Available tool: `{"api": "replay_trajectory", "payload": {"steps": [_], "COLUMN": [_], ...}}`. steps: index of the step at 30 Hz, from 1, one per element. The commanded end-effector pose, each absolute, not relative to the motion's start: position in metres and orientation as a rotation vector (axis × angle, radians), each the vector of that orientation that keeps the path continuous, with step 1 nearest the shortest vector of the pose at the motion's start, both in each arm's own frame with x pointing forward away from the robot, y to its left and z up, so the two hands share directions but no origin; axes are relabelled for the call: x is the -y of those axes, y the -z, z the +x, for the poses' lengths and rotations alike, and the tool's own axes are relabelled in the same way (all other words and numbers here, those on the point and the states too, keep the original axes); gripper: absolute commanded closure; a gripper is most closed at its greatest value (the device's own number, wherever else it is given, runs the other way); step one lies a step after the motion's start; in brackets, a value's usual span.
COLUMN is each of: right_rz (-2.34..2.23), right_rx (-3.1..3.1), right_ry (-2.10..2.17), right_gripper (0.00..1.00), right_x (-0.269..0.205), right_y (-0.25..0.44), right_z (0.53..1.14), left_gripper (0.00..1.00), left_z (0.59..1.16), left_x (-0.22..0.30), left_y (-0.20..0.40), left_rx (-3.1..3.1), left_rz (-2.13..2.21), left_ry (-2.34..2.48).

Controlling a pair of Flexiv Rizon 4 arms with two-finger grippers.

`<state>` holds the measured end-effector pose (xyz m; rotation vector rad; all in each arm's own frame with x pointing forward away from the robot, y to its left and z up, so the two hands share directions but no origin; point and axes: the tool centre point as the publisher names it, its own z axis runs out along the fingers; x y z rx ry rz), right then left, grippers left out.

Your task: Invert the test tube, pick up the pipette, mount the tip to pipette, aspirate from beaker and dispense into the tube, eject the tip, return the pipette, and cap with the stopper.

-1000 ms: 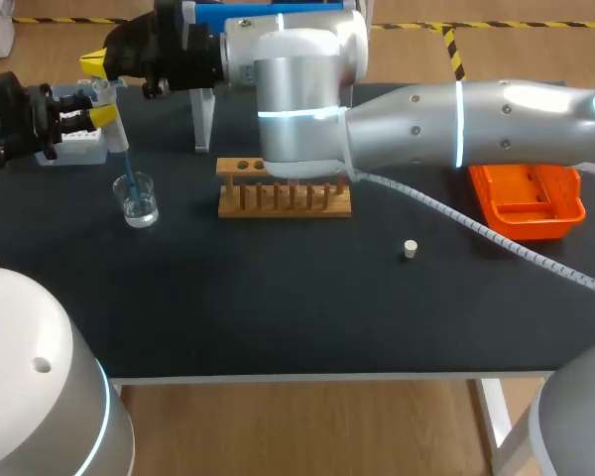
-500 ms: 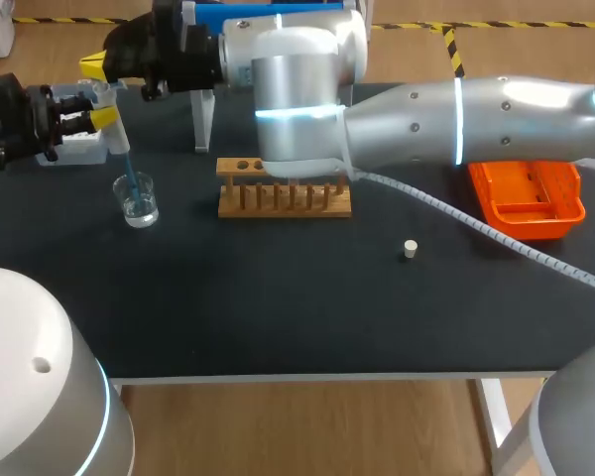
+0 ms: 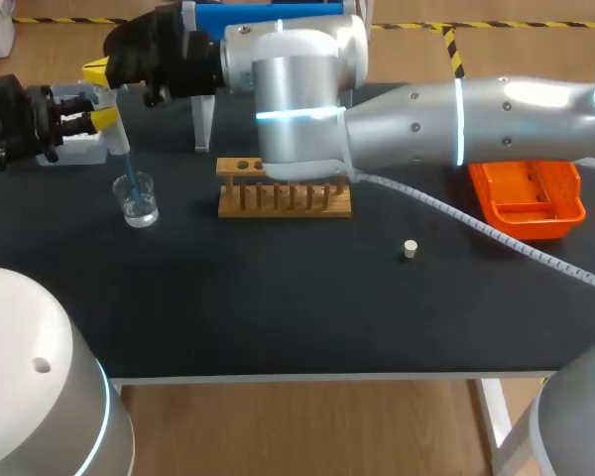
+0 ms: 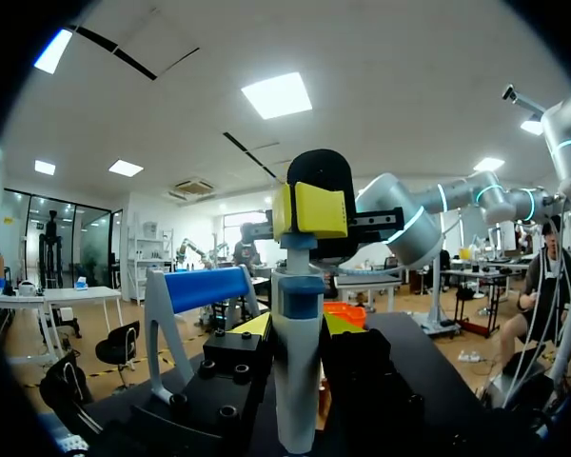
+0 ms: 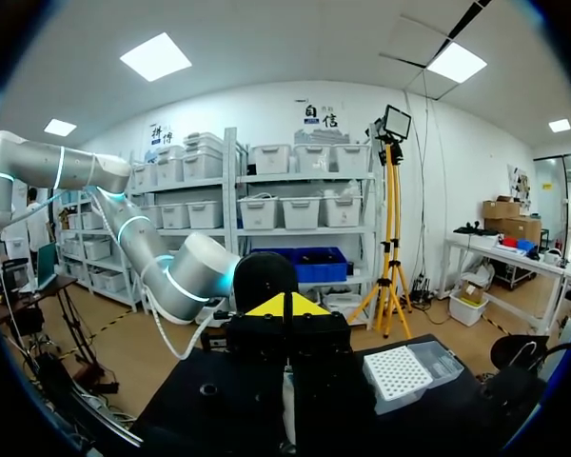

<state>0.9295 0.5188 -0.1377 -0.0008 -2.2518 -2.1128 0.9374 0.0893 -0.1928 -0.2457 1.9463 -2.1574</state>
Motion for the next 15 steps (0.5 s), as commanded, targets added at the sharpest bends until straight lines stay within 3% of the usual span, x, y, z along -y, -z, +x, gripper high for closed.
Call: {"api": "replay_trajectory", "payload": {"steps": [1,15], "right_rz": [-0.005,-0.027], "right_rx": [2.254,2.261], "right_ry": [2.112,2.088], "right_gripper": [1.00,1.00], "right_x": [-0.519,-0.517], "right_y": [0.146,0.158], "right_z": [0.926,0.925], "left_gripper": [1.00,1.00], "left_z": [0.939,0.939], "left_x": [-0.090,-0.090], "left_y": [0.189,0.189], "left_rx": [-1.945,-1.945], "left_rz": [-0.242,-0.242], "left_ry": [2.159,2.159]}}
